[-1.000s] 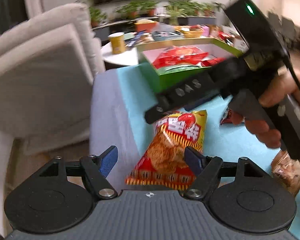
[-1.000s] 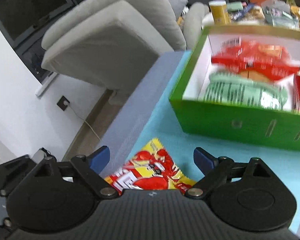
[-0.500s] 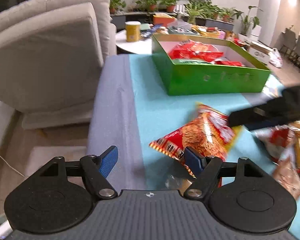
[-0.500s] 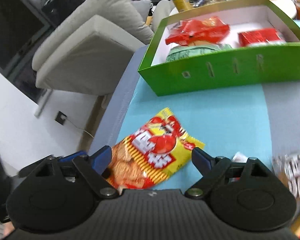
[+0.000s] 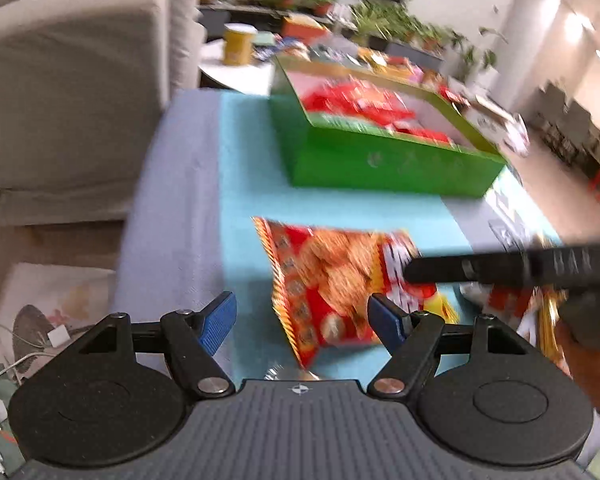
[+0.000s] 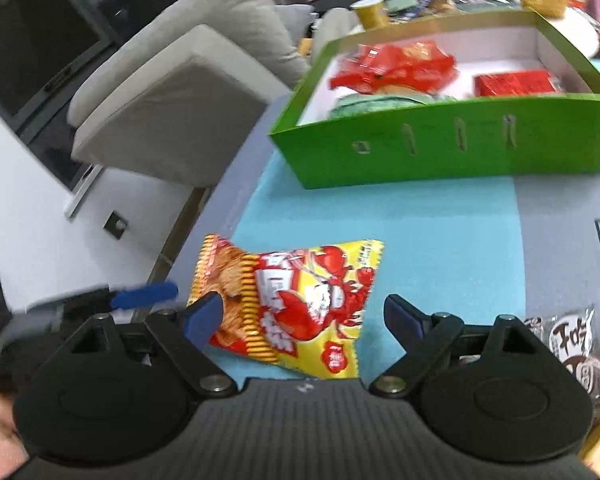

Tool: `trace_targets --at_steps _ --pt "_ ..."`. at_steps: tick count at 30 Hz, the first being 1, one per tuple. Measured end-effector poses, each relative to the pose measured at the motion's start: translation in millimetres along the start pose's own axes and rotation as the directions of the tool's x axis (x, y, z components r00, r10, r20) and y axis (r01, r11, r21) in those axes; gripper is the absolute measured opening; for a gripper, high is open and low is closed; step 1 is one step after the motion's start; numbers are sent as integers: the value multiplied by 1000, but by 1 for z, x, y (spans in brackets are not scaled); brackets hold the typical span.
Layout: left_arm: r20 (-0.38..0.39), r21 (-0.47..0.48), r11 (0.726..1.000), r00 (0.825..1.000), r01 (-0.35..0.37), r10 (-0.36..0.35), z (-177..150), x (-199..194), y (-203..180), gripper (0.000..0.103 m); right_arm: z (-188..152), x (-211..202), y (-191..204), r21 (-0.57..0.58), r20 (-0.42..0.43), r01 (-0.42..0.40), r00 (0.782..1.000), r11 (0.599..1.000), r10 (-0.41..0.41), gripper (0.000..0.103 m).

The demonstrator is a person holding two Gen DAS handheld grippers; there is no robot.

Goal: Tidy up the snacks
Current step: 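Carry the crab chip bag over the green box and release it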

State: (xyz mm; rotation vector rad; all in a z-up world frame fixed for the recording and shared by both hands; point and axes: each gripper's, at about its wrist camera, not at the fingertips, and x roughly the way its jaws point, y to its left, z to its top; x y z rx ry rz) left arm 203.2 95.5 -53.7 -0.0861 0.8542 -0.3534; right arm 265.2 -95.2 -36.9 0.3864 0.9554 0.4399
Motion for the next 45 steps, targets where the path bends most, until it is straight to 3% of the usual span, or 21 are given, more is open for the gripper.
trace_targets --at_steps 3,7,10,12,15,20,24,29,35,41,45 --pt "-11 12 999 999 -34 34 0 12 -3 71 3 6 -6 41 -7 -5 1000 999 6 58" --pt "-12 -49 999 1000 16 -17 3 16 5 68 3 11 -9 38 1 8 1000 999 -8 57" --pt "5 -35 999 999 35 -35 1 15 5 58 5 12 -12 35 24 14 1000 999 -15 57" --pt "16 -18 999 999 48 -47 -1 15 2 43 5 15 -14 29 19 -17 1000 999 17 44" --pt "34 21 999 998 45 -46 -2 12 -5 36 3 16 -12 26 25 -28 999 999 27 41" --pt "87 84 996 996 12 -19 -3 -4 -23 34 4 -1 -3 5 64 -26 998 1000 25 37" --pt "136 84 996 990 31 -42 7 -23 -34 34 8 -25 5 -19 129 -25 991 999 28 37" --pt "203 100 994 976 54 -74 28 -39 -59 34 21 -62 7 -29 237 3 971 1000 4 37" --pt "280 166 985 955 55 -101 67 -41 -103 35 51 -99 -4 -55 360 61 932 997 -37 37" --pt "317 222 974 942 41 -112 115 -15 -144 35 93 -113 -33 -65 439 97 897 993 -59 37" --pt "312 219 976 946 21 -90 141 19 -157 35 111 -102 -52 -80 470 143 878 987 -89 38"
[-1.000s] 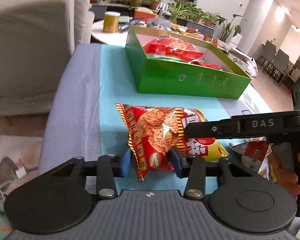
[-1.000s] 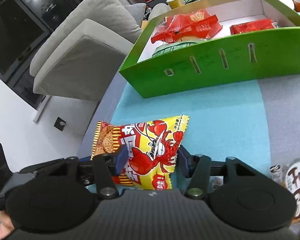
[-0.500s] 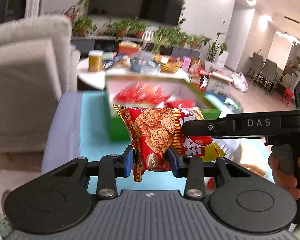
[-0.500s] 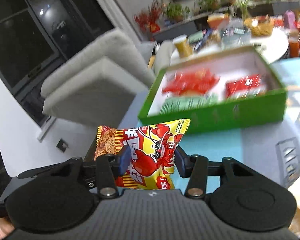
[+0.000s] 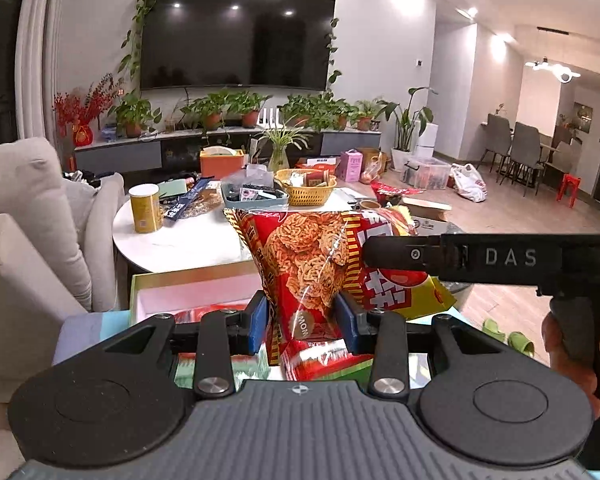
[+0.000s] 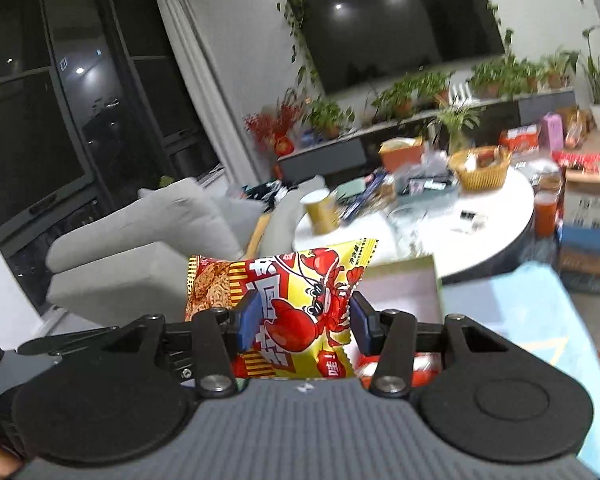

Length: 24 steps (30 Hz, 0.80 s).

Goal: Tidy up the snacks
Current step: 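Carry the crab chip bag over the green box and release it, then reach the right tool to the plastic-wrapped bread slice on the mat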

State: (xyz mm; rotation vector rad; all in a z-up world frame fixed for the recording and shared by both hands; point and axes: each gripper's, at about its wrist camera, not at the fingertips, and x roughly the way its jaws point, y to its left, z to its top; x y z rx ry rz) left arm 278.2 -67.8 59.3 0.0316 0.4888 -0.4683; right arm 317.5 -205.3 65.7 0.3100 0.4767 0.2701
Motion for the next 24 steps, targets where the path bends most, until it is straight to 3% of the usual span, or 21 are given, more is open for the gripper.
trace_targets --at_steps 10,13,14,16,24 --pt "-99 -24 999 995 -23 21 -3 101 13 35 -6 68 -49 44 -65 61 996 997 -58 38" --pt "-128 -22 997 990 -69 66 -6 125 19 43 -12 83 -58 57 -70 74 995 996 -70 39" --pt "-142 -26 995 986 -97 92 -7 133 24 52 -14 88 -62 63 -70 92 994 994 -87 39" --pt "-160 -39 990 978 -139 131 -10 137 32 52 -17 84 -65 72 -60 122 991 990 -118 39" --pt "-124 -17 988 981 -152 148 -8 100 33 52 -22 44 -59 82 -46 109 993 991 -106 42"
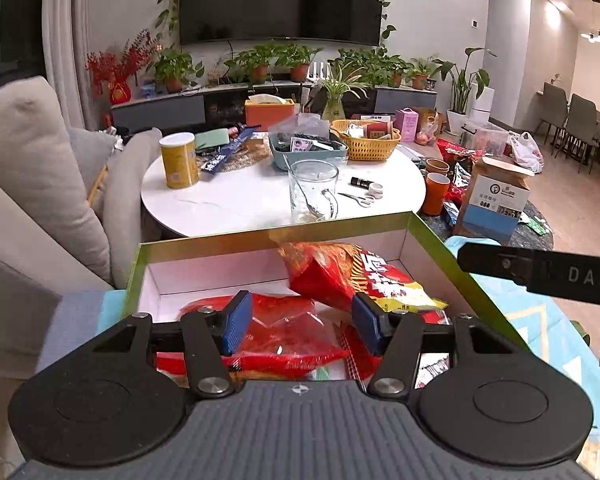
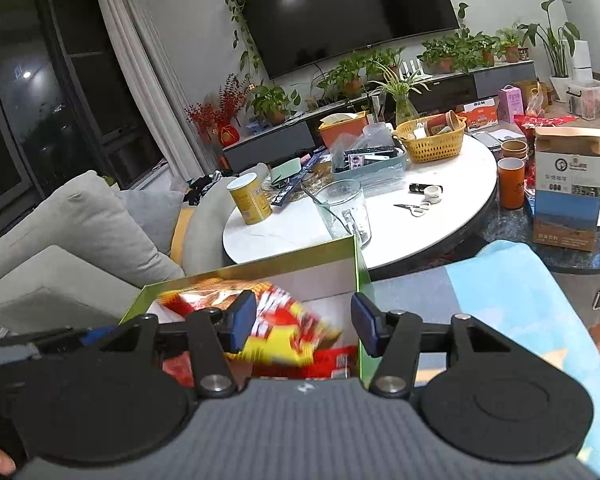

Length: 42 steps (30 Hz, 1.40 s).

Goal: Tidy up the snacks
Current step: 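Reach the right tool to the plastic-wrapped bread slice on the mat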

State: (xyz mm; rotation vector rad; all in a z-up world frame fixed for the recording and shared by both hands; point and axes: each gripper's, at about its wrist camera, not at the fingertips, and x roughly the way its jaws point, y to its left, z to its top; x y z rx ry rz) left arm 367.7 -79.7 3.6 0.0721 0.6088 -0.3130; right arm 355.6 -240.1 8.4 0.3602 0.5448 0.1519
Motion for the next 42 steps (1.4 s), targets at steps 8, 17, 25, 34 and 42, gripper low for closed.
trace_targets --at_steps 8,17,25,34,42 --pt "-4 9 1000 1000 27 -27 -21 -53 -3 59 -15 -32 15 -118 -72 11 997 993 -19 43" --pt "-58 11 995 993 103 -102 -67 -93 -19 60 -47 -65 -14 -107 -141 72 986 992 -87 45" --pt "-58 19 988 987 151 -149 -93 -126 -29 60 -74 -77 -56 -40 -230 135 963 990 -141 52" --pt "-103 0 990 985 140 -139 -117 -135 -29 60 -94 -92 -62 78 -266 81 962 994 -57 56" --pt "-90 -61 987 984 148 -153 -134 -160 -17 60 -120 -116 -19 242 -352 45 935 969 45 56"
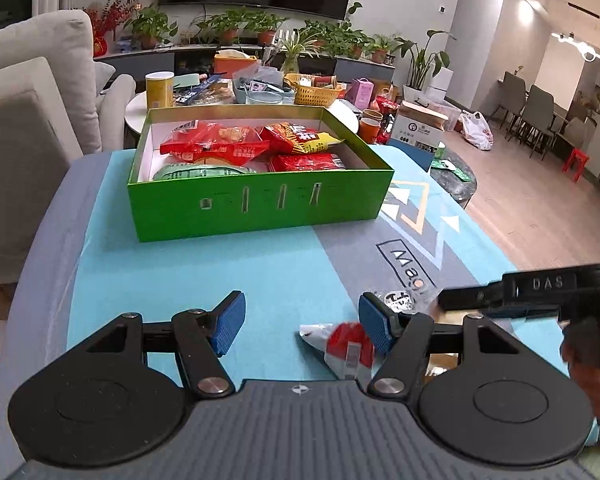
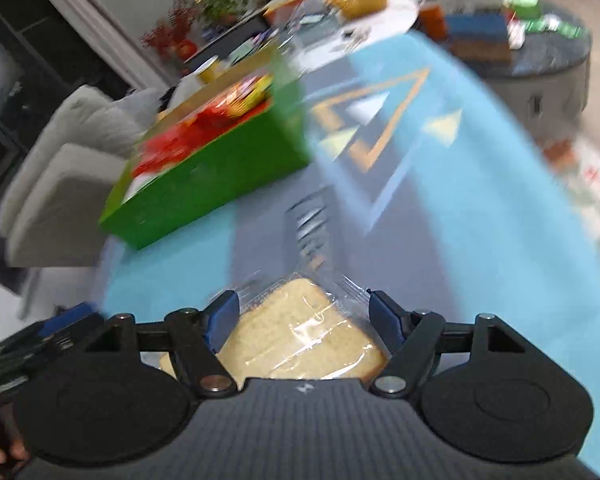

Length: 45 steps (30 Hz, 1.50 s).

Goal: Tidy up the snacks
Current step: 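Reach the right tool to the plastic-wrapped bread slice on the mat, then grasp the wrapped bread slice with the right tool and lift it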

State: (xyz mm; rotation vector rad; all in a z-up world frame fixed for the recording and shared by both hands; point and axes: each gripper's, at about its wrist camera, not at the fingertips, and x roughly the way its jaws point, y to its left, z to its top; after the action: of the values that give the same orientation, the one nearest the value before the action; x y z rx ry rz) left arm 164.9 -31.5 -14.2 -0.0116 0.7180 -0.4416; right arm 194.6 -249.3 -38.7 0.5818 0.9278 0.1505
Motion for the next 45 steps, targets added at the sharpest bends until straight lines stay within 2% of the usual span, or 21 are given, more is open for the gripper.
trace_targets --at_steps 4,8,12,13,18,22,27,32,34,37,38,39,41,45 --pt "10 6 1000 1000 19 -19 -9 -16 -2 60 -12 -8 11 10 3 -26 1000 1000 26 56" --pt "-12 0 998 998 63 -63 -18 -28 -5 60 -14 -15 6 -4 -4 -24 1000 1000 24 61" --pt "-73 11 981 979 192 -190 -27 -33 -22 60 -21 -17 0 -10 -22 -19 1000 1000 18 64" --pt "-86 25 978 975 207 -204 -29 -33 -28 60 -23 -16 0 -6 -25 -18 1000 1000 18 65" --pt "-97 105 983 986 147 -137 -33 -20 -48 60 -31 -24 8 7 -18 -35 999 999 35 65" --pt "-99 86 987 987 135 -126 -30 -11 -42 60 -32 -27 17 -42 3 -63 998 997 63 65" --pt "-109 74 990 988 119 -111 -27 -6 -37 60 -26 -30 1 -12 44 -62 997 998 62 65" --pt "-112 105 992 992 62 -50 -30 1 -38 60 -30 -18 -10 -8 -32 -96 995 995 96 65" --pt "-107 110 993 994 50 -38 -30 3 -38 60 -34 -17 -6 -19 -27 -104 994 994 103 65" --pt "-116 97 993 992 60 -48 -28 2 -37 60 -37 -21 5 -91 10 -82 996 993 83 59" --pt "-118 95 993 992 64 -52 -28 1 -37 59 -37 -21 8 -117 16 -71 997 991 74 51" --pt "-119 93 994 991 64 -53 -28 1 -37 58 -38 -22 11 -143 22 -48 998 989 51 48" --pt "-129 77 994 989 82 -72 -27 -1 -36 58 -39 -24 14 -183 38 -20 999 983 28 46" --pt "-159 36 988 977 153 -145 -28 0 -38 58 -40 -23 12 -183 32 -31 999 983 38 42"
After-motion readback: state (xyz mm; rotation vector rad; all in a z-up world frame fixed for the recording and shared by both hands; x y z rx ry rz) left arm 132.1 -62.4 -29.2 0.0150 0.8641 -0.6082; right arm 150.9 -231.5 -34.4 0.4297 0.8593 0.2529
